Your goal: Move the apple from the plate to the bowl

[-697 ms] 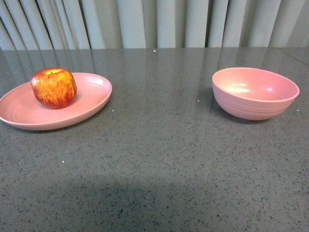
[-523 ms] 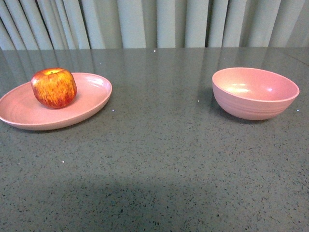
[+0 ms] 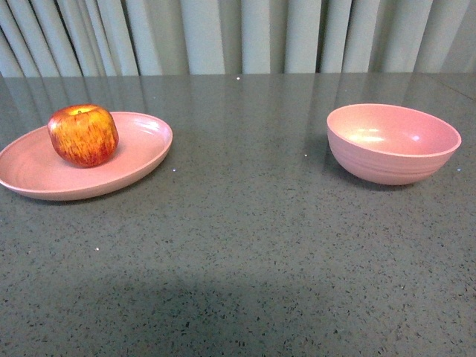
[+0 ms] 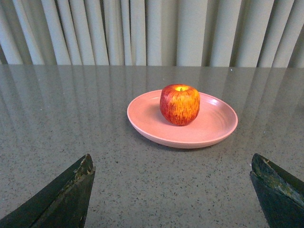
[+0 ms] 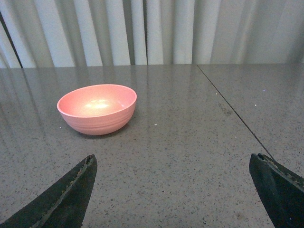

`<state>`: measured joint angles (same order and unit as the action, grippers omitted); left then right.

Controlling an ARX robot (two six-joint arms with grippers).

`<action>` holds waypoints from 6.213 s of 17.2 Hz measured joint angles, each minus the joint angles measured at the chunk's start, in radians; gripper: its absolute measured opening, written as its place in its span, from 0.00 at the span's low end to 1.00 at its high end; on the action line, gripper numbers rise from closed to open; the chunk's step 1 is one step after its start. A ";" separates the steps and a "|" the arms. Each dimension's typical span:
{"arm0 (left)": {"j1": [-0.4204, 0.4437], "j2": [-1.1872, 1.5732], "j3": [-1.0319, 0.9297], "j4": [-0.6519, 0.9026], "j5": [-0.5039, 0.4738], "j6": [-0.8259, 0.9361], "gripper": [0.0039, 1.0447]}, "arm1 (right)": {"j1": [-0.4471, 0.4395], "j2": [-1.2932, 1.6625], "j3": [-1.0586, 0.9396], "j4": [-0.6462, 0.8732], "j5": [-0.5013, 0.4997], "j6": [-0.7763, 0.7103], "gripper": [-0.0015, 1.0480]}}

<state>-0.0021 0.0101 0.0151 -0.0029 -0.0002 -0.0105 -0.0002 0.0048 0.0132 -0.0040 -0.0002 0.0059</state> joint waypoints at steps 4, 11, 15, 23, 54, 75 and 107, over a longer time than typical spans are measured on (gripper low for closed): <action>0.000 0.000 0.000 0.000 0.000 0.000 0.94 | 0.000 0.000 0.000 0.000 0.000 0.000 0.94; 0.000 0.000 0.000 0.000 0.000 0.000 0.94 | 0.000 0.000 0.000 0.000 0.000 0.000 0.94; 0.000 0.000 0.000 0.000 0.000 0.000 0.94 | 0.070 0.244 0.103 0.059 0.046 0.066 0.94; 0.000 0.000 0.000 0.000 0.000 0.000 0.94 | 0.119 1.123 0.669 0.276 0.023 0.063 0.94; 0.000 0.000 0.000 0.000 0.000 0.000 0.94 | 0.133 1.777 1.252 -0.153 -0.006 0.136 0.03; 0.000 0.000 0.000 0.000 0.000 0.000 0.94 | 0.446 1.992 1.468 -0.209 0.019 0.238 0.03; 0.000 0.000 0.000 0.000 0.000 0.000 0.94 | 0.168 0.236 0.231 -0.045 0.173 0.051 0.60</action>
<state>-0.0021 0.0101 0.0151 -0.0032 -0.0002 -0.0105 0.1680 0.2409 0.2443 -0.0486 0.1726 0.0566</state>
